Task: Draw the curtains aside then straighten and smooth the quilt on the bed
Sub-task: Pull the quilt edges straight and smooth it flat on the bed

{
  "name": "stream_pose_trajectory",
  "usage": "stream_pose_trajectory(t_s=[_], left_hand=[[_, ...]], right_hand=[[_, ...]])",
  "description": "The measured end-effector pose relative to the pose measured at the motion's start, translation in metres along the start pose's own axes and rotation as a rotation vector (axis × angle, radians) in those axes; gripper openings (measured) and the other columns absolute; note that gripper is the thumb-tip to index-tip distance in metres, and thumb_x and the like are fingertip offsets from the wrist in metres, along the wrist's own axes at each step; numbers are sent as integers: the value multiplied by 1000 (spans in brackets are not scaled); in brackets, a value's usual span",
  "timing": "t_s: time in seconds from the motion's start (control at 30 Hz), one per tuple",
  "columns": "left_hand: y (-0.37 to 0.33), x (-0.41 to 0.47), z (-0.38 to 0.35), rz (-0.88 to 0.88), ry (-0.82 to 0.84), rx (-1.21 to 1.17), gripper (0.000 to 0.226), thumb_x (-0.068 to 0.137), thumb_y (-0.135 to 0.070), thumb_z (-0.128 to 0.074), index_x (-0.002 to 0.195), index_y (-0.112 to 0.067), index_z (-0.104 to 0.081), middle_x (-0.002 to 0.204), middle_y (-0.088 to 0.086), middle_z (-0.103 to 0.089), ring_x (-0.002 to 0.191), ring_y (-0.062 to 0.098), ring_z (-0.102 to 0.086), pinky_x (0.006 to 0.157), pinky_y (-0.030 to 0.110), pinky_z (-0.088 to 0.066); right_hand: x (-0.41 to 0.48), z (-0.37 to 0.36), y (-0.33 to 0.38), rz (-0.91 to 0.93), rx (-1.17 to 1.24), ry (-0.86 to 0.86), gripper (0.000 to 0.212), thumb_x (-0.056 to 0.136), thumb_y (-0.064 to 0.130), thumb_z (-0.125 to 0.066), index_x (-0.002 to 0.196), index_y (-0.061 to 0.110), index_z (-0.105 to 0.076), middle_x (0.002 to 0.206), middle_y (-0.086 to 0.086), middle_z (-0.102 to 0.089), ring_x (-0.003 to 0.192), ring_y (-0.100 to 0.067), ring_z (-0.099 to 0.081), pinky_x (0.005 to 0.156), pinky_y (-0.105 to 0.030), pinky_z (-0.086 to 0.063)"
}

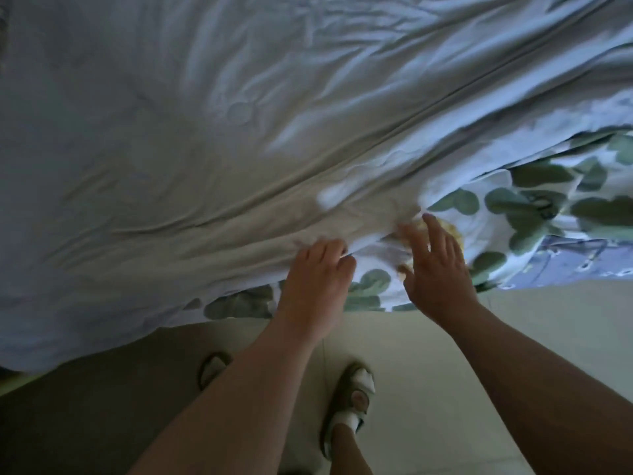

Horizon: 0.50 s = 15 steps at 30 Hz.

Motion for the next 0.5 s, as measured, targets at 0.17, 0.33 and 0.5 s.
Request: stream_pose_trajectory(t_s=[0.17,0.33,0.5], left_hand=[[-68,23,-31,-53,117,14,27,62,-9,-74,86,-14,-63,89,6,-60,80,26,-57,71,36,-47],[-102,52,-58,38,171,74,56,65,-17,-74,118,-11,-57,114,13,-58,90,29,-59,71,37,-51],[-114,77,-65,165,257,127,57,82,-32,-58,133,-12,-41,121,12,-52,102,28,-56,78,35,-47]], right_hand=[[-21,5,-93,-474,87,-169,51,72,3,-65,120,5,-47,126,-23,-45,112,-44,-47,99,-51,-37],[-16,-11,-171,-947,505,-14,69,88,24,-55,145,2,-22,145,-22,-31,131,-37,-31,107,-45,-27],[10,-5,-194,-1103,1033,-117,36,78,26,-70,104,3,-63,101,-12,-67,88,-27,-61,76,-34,-48]])
Point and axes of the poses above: each hand's wrist, its own x-axis towards the middle knuckle, its own z-axis out of the back of the hand, y = z × x, the point moved 4 cm from there along x, towards the middle knuckle
